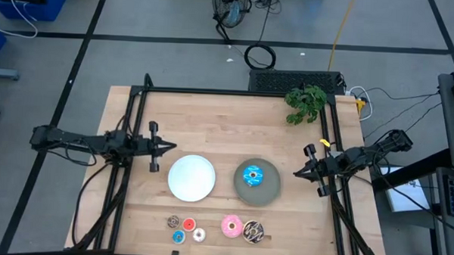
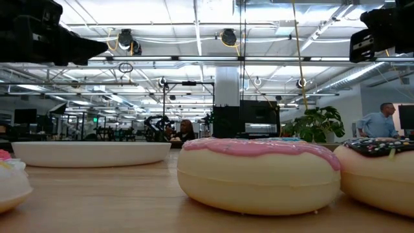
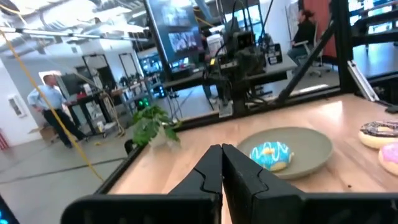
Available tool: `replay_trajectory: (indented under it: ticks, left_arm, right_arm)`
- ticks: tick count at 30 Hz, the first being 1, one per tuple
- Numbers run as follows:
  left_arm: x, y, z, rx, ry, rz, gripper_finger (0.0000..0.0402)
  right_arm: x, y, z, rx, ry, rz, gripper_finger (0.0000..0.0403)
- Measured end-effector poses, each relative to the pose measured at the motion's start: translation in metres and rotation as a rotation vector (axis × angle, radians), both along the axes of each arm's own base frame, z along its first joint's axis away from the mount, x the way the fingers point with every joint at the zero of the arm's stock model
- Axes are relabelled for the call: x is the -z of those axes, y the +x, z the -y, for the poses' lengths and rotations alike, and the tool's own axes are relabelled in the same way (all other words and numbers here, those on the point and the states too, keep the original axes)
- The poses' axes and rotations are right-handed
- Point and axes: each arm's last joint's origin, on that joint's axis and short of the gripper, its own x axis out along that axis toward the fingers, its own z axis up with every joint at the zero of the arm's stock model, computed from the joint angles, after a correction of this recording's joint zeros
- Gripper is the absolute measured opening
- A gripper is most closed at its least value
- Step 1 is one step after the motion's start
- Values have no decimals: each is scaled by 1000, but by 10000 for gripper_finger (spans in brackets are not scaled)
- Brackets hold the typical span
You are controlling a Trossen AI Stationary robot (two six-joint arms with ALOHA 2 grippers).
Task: Pick & Place donuts
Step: Put the big black donut into the gray plate
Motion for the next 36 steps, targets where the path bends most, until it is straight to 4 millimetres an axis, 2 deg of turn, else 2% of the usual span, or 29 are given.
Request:
replay_trajectory:
  ticks: [4, 9, 11, 15, 17, 23, 30, 36]
  left_arm:
    - [-4, 0, 0, -6, -2, 40, 4]
    - [-4, -1, 0, -3, 0, 45, 28]
    - [-5, -1, 0, -6, -1, 47, 36]
    - [-7, -1, 0, -9, -3, 71, 45]
    - [-8, -1, 0, -9, -4, 79, 46]
    - [-8, -1, 0, -15, 34, 84, 46]
    - [-9, -1, 0, -19, 58, 85, 47]
    - [-10, -2, 0, -20, 60, 102, 47]
  right_arm:
    - [2, 0, 0, -3, 13, -24, 0]
    - [1, 2, -1, -6, 80, -38, 0]
    - [-1, 5, -2, 10, 107, -33, 0]
    - [5, 17, -7, 21, 82, -134, 0]
    - [-7, 25, -11, 4, 95, -133, 0]
    - [-40, 60, -39, -36, 11, -288, 0]
    - [-73, 119, -85, -12, -117, -492, 0]
    - [-100, 157, -109, 3, -101, -606, 0]
